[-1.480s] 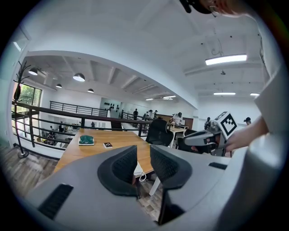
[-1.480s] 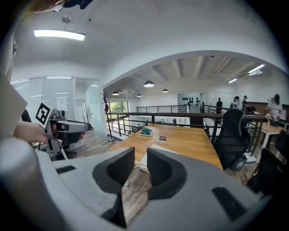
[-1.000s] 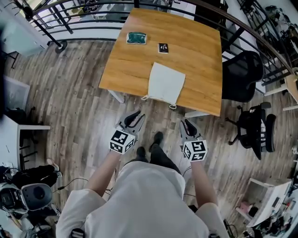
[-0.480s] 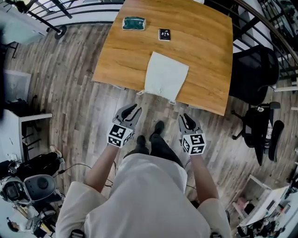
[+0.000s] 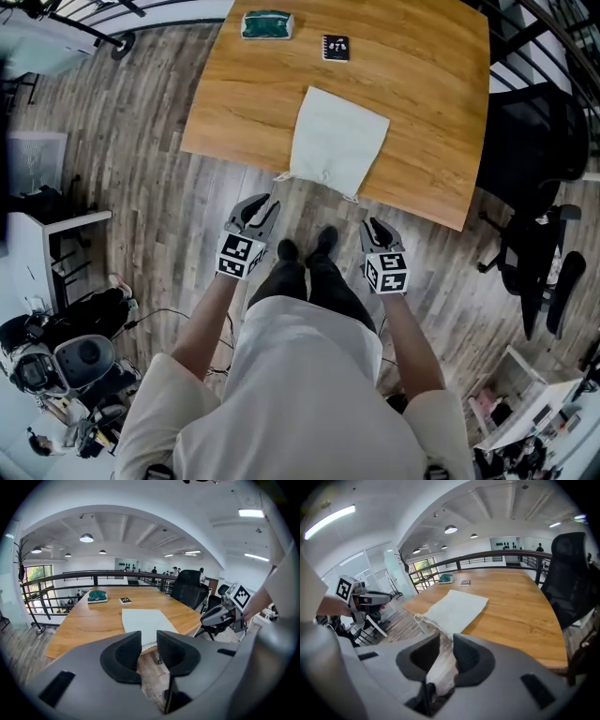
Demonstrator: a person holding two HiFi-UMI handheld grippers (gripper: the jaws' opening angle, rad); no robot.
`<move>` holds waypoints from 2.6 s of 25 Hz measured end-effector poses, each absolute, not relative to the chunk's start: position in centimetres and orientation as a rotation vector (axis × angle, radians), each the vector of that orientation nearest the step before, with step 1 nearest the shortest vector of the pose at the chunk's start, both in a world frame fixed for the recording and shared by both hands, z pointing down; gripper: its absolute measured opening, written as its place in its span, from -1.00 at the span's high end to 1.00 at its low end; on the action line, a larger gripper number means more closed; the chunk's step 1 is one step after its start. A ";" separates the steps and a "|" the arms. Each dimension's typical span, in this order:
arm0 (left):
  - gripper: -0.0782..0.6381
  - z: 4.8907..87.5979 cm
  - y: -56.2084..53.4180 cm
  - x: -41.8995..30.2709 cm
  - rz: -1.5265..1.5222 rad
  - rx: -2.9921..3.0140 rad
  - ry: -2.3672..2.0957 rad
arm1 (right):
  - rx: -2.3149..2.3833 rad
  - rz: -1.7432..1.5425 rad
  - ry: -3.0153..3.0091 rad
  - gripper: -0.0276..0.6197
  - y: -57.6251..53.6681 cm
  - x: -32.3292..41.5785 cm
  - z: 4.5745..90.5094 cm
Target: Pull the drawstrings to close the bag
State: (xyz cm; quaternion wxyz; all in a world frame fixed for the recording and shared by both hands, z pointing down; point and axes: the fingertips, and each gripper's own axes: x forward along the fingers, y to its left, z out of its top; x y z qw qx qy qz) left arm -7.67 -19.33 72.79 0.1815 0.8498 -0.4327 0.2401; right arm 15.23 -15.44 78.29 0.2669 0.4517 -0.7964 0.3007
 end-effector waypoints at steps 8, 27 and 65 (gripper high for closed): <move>0.52 77.5 -21.5 -8.7 0.792 2.380 -1.149 | 1.204 0.847 -2.051 0.68 -16.8 14.7 83.1; 0.40 87.8 -25.3 -8.0 1.162 2.491 -0.837 | 1.217 0.987 -1.855 0.58 -19.6 13.9 94.0; 0.80 75.6 -29.7 -8.7 0.918 2.441 -1.230 | 1.671 0.666 -1.908 0.90 -25.5 19.3 76.1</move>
